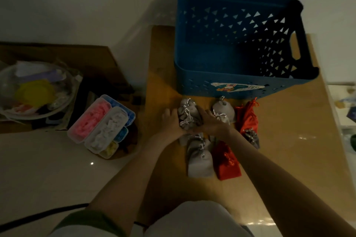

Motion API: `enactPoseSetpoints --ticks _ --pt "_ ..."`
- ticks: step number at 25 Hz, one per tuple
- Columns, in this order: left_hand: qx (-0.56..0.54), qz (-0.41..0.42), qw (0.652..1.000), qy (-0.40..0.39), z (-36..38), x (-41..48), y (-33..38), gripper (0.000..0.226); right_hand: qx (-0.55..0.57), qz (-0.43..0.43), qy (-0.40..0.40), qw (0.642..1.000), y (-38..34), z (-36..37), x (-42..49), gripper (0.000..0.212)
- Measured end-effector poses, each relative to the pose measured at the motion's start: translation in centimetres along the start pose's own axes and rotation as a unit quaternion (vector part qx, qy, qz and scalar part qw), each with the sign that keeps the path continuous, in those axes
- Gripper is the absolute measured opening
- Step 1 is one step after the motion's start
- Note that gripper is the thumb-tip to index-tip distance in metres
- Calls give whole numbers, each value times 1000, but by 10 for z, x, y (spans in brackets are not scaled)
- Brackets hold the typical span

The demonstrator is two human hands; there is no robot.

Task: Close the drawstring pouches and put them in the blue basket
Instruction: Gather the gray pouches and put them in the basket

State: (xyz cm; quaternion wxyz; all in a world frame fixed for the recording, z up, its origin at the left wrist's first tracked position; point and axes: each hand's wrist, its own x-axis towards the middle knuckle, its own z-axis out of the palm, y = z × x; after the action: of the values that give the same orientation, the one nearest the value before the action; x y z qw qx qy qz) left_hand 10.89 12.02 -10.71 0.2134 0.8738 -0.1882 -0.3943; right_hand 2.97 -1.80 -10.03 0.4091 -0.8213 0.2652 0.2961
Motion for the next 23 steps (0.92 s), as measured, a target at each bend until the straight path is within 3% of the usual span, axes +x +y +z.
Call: enactPoseSetpoints --ticks 3,5,8,11,14,17,18,20,23 --pt "-98 22 995 -14 -3 0 1 92 -6 -7 -6 1000 5 0 0 108" --pt "-203 28 978 -37 -3 -5 2 95 88 -18 0 996 9 2 -3 100" --pt "-299 13 953 -43 -4 -11 3 88 297 -41 -34 953 11 2 -12 78" --pt "-367 -12 929 -41 -6 -19 -5 65 334 -50 -46 940 18 3 -17 60" --pt "-442 -11 889 -117 -6 -35 -17 59 490 -34 -37 870 11 8 -26 19" --pt "-475 -19 866 -158 -9 -54 -20 58 549 -41 -35 834 7 11 -31 16" --pt "-468 -21 869 -162 -9 -59 -20 56 544 -35 -34 838 7 11 -32 15" --pt "-459 -33 874 -159 -7 -67 -22 52 512 -28 -47 857 6 12 -32 32" --pt "-455 -46 878 -141 -7 -74 -24 62 461 -49 -38 885 -2 11 -37 41"
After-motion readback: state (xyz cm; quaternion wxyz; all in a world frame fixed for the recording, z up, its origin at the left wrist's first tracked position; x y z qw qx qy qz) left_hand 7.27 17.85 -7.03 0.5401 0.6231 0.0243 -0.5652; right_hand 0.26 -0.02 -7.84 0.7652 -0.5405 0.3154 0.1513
